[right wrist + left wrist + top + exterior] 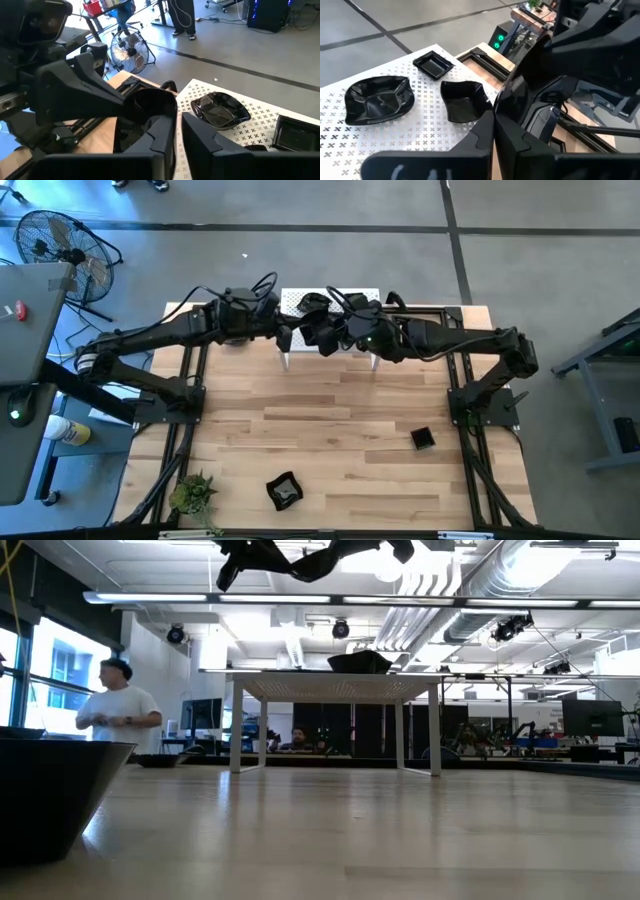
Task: Pick & Place Mini shaped plates
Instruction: Stack the leaf-shaped plate on top of the stacked leaf-shaped plate on the shelf
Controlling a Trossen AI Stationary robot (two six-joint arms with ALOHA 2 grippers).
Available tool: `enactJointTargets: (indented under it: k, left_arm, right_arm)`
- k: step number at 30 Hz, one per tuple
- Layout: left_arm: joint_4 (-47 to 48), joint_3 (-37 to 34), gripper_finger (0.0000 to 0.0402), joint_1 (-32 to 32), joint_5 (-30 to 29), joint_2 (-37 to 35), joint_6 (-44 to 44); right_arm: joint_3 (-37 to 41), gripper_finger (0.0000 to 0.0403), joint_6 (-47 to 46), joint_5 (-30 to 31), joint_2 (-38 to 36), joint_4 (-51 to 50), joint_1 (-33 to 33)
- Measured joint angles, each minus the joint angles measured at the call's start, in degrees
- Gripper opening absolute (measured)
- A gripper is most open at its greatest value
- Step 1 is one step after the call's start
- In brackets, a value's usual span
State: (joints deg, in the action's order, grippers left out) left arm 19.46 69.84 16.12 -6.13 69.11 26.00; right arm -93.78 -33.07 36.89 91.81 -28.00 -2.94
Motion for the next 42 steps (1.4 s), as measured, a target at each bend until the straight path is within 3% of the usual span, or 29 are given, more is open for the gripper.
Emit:
enactJointTargets:
  k: [6,14,21,25,29,37,42]
  left_arm:
    - [0.36,0.0,0.0001,1.16,-1.73,-0.71,-0.51]
    - [1.69,0.0,0.0001,10.29,4.73,-1.2,-2.72]
    - [1.62,0.02,0.0,20.0,15.99,0.74,-9.11]
    - [2.5,0.83,0.0,23.66,19.81,4.29,-12.65]
    - [6.07,6.22,0.0,25.78,21.58,9.38,-18.77]
    - [21.32,22.04,0.0,26.42,22.58,22.6,-35.91]
    - [24.42,27.8,0.0,26.25,22.91,28.19,-44.62]
  right_arm:
    - [0.0,0.0097,-0.35,-2.43,-0.12,-0.38,0.0]
    - [0.04,0.0137,1.04,-7.69,-2.24,-2.74,0.0]
    - [0.04,0.0094,2.43,-7.58,-6.7,-13.37,0.0]
    - [0.04,0.0048,4.27,-6.72,-8.91,-17.4,-0.02]
    - [0.04,0.0008,6.73,-6.59,-9.92,-17.36,-0.02]
    - [0.04,0.0015,9.17,-7.41,-9.42,-17.36,-0.02]
    - [0.04,0.0006,10.07,-7.24,-9.42,-17.39,0.04]
